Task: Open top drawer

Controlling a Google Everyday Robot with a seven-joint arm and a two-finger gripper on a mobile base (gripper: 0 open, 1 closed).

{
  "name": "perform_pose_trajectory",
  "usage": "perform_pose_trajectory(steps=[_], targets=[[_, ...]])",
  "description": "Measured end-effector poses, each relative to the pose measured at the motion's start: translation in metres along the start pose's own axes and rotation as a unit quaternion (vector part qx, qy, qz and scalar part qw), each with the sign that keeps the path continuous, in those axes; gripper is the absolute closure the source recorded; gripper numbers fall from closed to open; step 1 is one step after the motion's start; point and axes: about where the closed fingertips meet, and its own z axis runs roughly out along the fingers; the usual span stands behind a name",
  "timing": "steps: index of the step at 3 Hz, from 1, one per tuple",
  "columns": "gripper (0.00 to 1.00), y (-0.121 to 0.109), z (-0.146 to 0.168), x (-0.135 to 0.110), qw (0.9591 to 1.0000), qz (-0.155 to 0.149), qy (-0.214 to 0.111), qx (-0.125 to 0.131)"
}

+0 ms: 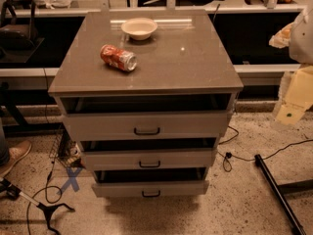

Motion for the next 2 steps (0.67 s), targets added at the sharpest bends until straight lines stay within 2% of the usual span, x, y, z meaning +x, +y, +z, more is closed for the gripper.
perform_pose_trajectory(steps=[1,2], targets=[[0.0,0.0,0.0,0.0,1.0,0.0,0.0,0.0],[0.0,0.002,0.037,-0.005,0.9995,-0.031,0.001,-0.007]])
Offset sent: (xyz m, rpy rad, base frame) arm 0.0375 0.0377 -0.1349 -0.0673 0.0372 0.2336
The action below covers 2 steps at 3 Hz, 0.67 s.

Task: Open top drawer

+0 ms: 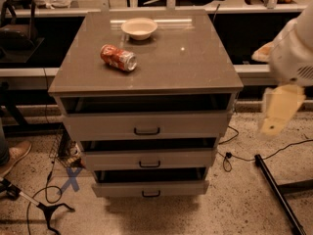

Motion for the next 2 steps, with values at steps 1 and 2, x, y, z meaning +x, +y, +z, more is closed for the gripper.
perform_pose_trajectory(steps=[1,2], targets=[[0.0,0.002,0.074,-0.003,0.9991,-0.037,0.002,-0.019],[0.0,0.014,0.15,0.002,0.9966,-0.053,0.023,-0.058]])
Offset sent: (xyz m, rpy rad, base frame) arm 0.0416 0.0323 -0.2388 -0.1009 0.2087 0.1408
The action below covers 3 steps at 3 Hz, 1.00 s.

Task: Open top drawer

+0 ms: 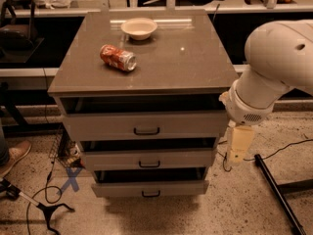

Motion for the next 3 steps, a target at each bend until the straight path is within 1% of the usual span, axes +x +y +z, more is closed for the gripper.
perform_pose_trajectory(steps=[1,2,3], targets=[[0.0,-0.001,0.001,0.0,1.0,-0.001,-0.001,0.002],[0.0,-0.01,0.021,-0.002,0.9997,-0.008,-0.011,0.019],[0.0,-0.033,0.049,-0.011,0.9983,-0.022,-0.027,0.047]])
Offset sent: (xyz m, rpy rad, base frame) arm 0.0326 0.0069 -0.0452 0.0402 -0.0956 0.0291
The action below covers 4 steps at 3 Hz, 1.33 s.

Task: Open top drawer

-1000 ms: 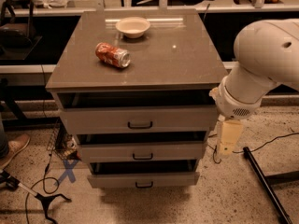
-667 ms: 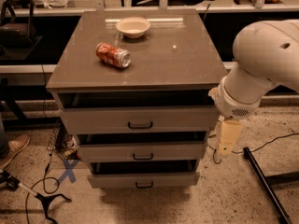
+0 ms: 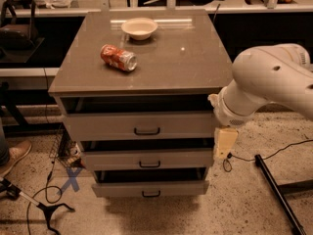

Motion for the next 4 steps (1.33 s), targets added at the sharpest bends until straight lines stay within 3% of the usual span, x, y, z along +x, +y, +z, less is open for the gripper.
perform_pose_trajectory(steps=[1,4], targets=[[0.0,-0.023,0.037,-0.007,0.9999,-0.007,-0.012,0.009],[0.02,-0.061,0.109,-0.012,0.9996,0.007,-0.018,-0.02]])
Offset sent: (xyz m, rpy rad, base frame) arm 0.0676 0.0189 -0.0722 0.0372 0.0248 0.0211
